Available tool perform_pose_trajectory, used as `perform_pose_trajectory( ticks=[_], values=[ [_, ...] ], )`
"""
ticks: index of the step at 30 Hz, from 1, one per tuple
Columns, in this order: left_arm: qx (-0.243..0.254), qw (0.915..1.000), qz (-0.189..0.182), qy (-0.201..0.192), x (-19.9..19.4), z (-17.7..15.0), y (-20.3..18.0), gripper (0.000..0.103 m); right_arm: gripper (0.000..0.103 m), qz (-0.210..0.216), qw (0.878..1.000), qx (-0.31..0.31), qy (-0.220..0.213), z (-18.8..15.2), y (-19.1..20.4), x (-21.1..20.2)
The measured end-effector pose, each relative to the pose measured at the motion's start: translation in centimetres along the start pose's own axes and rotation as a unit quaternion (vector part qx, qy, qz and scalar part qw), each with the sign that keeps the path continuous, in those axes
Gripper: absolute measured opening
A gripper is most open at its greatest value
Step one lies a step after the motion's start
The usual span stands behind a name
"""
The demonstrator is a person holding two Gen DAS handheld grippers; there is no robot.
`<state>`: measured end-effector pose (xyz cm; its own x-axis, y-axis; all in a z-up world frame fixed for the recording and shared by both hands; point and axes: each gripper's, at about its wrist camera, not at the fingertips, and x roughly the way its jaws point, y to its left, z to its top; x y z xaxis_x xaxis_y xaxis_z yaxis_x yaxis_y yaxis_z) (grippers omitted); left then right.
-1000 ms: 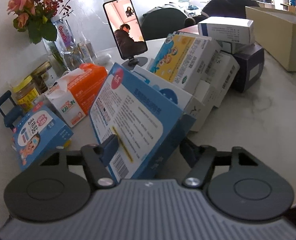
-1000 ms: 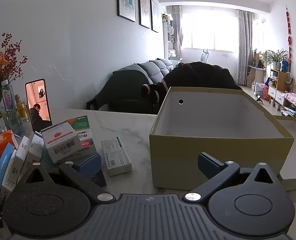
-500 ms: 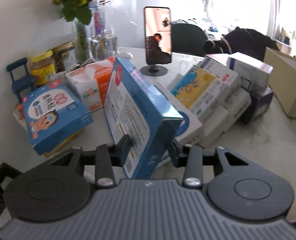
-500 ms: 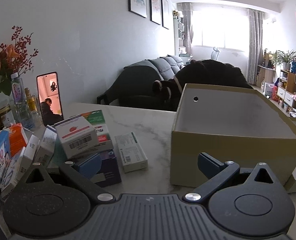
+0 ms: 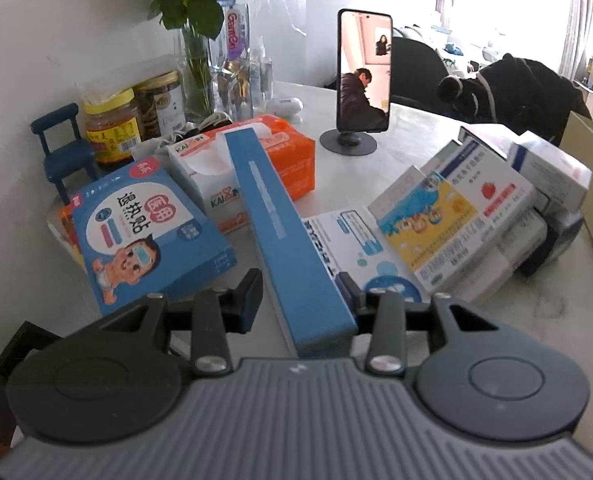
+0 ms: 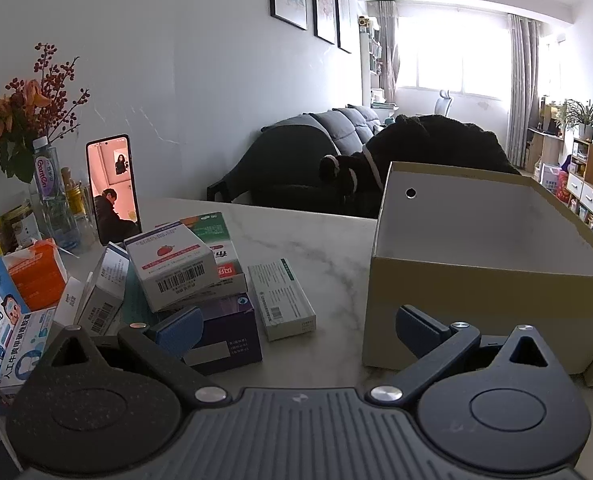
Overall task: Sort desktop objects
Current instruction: 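Close the left gripper on the long blue box, then lift the long blue box with the left gripper toward the tan box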
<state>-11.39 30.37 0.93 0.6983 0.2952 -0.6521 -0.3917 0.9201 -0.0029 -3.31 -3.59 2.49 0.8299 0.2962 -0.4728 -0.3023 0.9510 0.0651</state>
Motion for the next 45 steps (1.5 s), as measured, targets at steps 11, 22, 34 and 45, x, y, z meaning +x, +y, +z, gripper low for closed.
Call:
perform_pose_trajectory(
  ticks=[11,22,34,45],
  values=[
    [-0.052,0.9982,0.016,0.025,2.0,1.5,1.4,0.018,0.103,-0.006,1.000,0.015,-0.002,0.0,-1.2,0.0],
    [-0.049,0.9966,0.023,-0.063,-0.9,3.4,-0.5,0.017,0.103,-0.009,0.999,0.030,-0.006,0.0,-2.5,-0.2],
    [-0.013,0.9929,-0.064,-0.099,-1.6,7.1,-7.3,0.017,0.103,-0.025,0.998,0.051,-0.023,0.2,-4.6,-1.7],
    [0.024,0.9866,-0.116,-0.113,-1.4,8.5,-12.8,0.017,0.103,-0.055,0.994,0.085,-0.031,-0.1,-7.7,-2.6]
  ],
)
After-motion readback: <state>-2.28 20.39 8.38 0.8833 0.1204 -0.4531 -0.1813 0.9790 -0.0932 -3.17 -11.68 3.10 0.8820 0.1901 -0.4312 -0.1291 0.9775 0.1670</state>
